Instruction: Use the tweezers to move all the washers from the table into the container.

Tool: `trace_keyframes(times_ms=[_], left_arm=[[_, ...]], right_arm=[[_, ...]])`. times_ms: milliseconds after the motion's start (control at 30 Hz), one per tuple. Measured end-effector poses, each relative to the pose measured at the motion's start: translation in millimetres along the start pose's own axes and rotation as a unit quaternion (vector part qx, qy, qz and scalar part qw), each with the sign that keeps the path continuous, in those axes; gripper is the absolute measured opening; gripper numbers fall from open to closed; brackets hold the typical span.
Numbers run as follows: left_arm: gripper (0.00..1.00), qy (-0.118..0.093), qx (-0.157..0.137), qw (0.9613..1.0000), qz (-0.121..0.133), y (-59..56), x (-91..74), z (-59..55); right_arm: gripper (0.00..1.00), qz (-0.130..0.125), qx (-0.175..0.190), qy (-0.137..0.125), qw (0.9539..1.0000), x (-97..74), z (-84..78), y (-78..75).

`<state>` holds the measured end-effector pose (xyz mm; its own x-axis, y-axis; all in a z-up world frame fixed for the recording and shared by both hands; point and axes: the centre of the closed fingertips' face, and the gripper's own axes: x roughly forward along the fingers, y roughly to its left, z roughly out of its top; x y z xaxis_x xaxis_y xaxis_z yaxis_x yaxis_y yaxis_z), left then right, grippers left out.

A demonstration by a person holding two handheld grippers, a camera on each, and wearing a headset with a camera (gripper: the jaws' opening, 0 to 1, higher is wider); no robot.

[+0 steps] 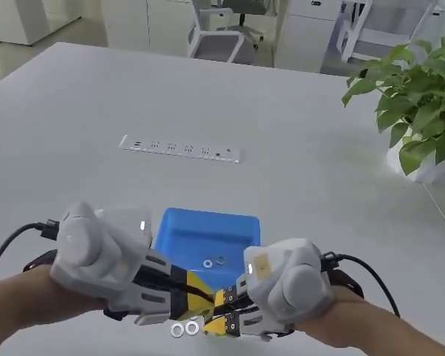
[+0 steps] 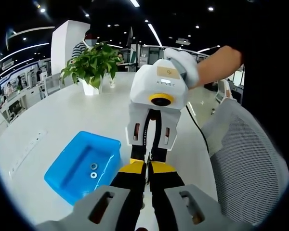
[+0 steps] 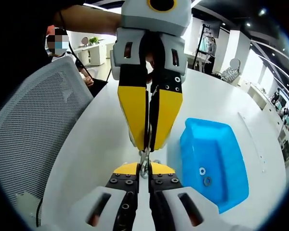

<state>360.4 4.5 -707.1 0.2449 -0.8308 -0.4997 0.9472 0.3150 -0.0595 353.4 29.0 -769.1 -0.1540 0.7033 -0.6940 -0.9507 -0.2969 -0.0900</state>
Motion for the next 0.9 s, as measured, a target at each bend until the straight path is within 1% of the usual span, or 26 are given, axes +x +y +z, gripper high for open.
trace_keyframes(times_ms=[167,267,367,467,567,667,767,900], left_arm=[[0.11,0.000,-0.005,0.9999,0.010,3.9,-4.3,0.9],[0.14,-0.001,-0.002,0.9999,0.014,5.6,-7.8,1.3],[0.19,-0.006,0.000,0.9997,0.025,8.9,-12.6,4.7],[0.23,-0.011,-0.005,0.9995,0.030,9.0,-16.9,7.5],[0.26,-0.009,-0.003,0.9993,0.035,10.8,-19.4,4.4],[0.29,-0.009,-0.008,0.9992,0.038,10.0,-21.8,2.5],[0.36,-0.013,-0.009,0.9988,0.047,9.8,-24.6,1.2],[0.42,-0.014,-0.011,0.9984,0.054,8.8,-27.6,-1.0]], right_arm=[[0.06,0.000,0.002,0.000,1.0000,-0.2,-0.4,0.1],[0.06,0.000,0.002,0.000,1.0000,-0.3,-0.8,0.0],[0.06,-0.002,0.004,0.000,1.0000,-0.6,-0.9,-0.5],[0.06,-0.001,0.005,0.001,1.0000,-1.1,-1.0,0.2],[0.07,-0.001,0.007,0.001,1.0000,-2.0,-0.9,0.9],[0.07,-0.002,0.009,-0.001,1.0000,-4.6,-0.2,1.3],[0.07,-0.004,0.009,-0.003,0.9999,-7.1,0.8,1.2],[0.07,-0.007,0.010,-0.005,0.9999,-10.9,3.1,0.8]])
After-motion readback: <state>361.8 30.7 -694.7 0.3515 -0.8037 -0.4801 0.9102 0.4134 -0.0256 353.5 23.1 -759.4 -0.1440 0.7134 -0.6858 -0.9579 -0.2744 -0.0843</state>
